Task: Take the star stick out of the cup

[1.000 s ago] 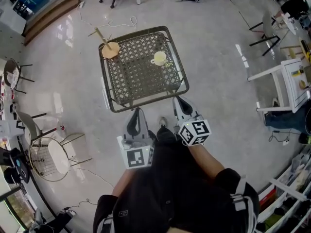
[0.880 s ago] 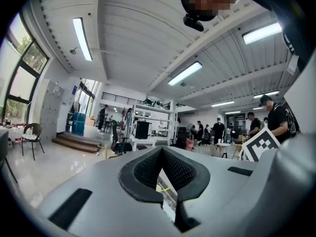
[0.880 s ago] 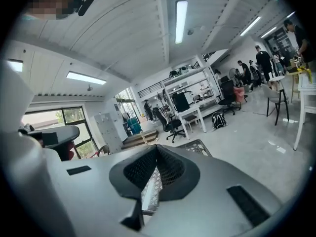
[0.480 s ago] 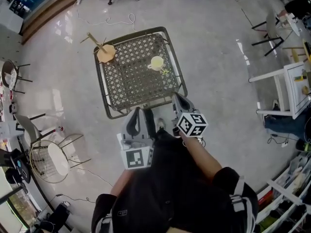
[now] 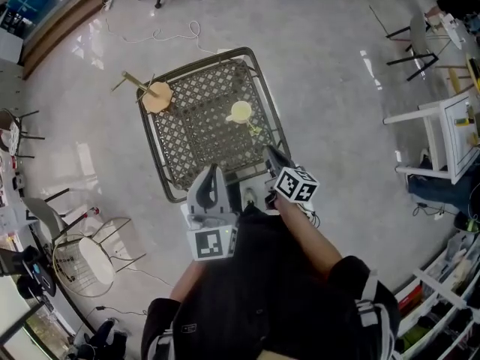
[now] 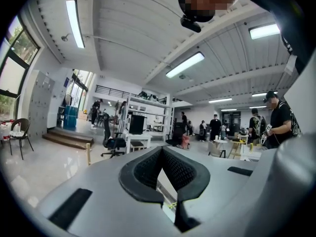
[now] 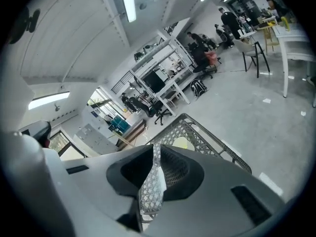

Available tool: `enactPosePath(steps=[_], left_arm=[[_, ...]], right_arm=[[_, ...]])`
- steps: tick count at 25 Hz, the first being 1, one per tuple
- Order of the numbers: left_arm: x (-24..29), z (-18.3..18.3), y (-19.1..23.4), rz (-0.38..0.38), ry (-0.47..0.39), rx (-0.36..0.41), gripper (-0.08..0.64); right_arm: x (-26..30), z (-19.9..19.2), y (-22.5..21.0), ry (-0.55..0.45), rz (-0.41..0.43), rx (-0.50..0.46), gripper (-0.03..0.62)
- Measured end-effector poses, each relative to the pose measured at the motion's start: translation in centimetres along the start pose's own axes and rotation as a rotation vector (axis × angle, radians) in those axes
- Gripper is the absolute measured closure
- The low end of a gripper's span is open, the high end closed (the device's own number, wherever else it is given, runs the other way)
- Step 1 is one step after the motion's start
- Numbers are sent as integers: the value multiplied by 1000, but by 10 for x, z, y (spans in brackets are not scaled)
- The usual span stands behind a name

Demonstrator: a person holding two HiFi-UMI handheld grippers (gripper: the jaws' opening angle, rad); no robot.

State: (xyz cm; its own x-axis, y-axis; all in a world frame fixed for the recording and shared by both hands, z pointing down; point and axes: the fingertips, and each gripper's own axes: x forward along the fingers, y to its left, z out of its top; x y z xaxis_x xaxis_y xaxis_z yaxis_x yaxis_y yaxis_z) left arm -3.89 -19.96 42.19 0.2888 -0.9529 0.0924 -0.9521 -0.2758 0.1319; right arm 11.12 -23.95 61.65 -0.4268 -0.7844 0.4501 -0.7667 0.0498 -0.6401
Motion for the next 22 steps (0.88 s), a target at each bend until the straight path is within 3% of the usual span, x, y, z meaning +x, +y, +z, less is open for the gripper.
enactPosePath(steps=[8, 14, 22], left_arm=[[65, -13, 36, -34, 50, 35, 545], [95, -23, 51, -40, 96, -44, 545], [118, -32, 60, -45, 125, -61, 545]], right_arm=[[57, -18, -45, 91, -90, 234, 492], [89, -38, -67, 128, -118, 396, 433], [113, -43, -82, 131, -149, 469, 419]])
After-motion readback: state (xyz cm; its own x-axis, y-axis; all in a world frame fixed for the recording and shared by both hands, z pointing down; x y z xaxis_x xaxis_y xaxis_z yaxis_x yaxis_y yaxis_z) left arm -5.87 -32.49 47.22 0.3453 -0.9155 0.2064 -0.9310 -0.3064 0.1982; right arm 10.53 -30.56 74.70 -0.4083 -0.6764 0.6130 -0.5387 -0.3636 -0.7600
